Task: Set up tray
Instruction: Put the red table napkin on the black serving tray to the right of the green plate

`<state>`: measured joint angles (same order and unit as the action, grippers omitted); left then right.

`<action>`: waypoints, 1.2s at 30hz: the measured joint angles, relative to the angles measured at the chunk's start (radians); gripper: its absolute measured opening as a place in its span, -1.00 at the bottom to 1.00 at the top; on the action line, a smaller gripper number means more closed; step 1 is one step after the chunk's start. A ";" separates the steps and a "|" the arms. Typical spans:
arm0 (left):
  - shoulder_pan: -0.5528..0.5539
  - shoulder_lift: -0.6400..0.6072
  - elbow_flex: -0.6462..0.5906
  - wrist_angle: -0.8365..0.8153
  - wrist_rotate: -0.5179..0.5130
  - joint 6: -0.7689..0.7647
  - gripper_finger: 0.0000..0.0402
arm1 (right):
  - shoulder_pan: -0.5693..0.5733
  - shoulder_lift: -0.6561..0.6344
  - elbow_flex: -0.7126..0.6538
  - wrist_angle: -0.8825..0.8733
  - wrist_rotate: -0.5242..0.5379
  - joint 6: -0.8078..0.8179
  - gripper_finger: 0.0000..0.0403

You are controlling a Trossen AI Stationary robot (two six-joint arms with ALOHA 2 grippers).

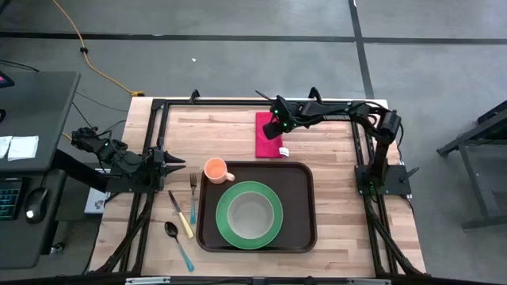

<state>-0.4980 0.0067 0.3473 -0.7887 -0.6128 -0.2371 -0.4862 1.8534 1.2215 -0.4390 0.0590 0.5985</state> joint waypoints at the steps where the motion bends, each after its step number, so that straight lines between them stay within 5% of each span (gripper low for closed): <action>1: 0.000 0.000 0.000 0.000 0.000 0.000 -0.46 | -0.004 0.000 0.001 -0.011 -0.008 0.003 -0.49; 36: 0.000 0.000 0.001 0.000 0.000 -0.005 -0.46 | -0.045 0.095 -0.007 0.013 -0.076 0.056 -0.49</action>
<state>-0.4976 0.0067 0.3485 -0.7883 -0.6130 -0.2420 -0.5308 1.9488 1.2140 -0.4256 -0.0170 0.6543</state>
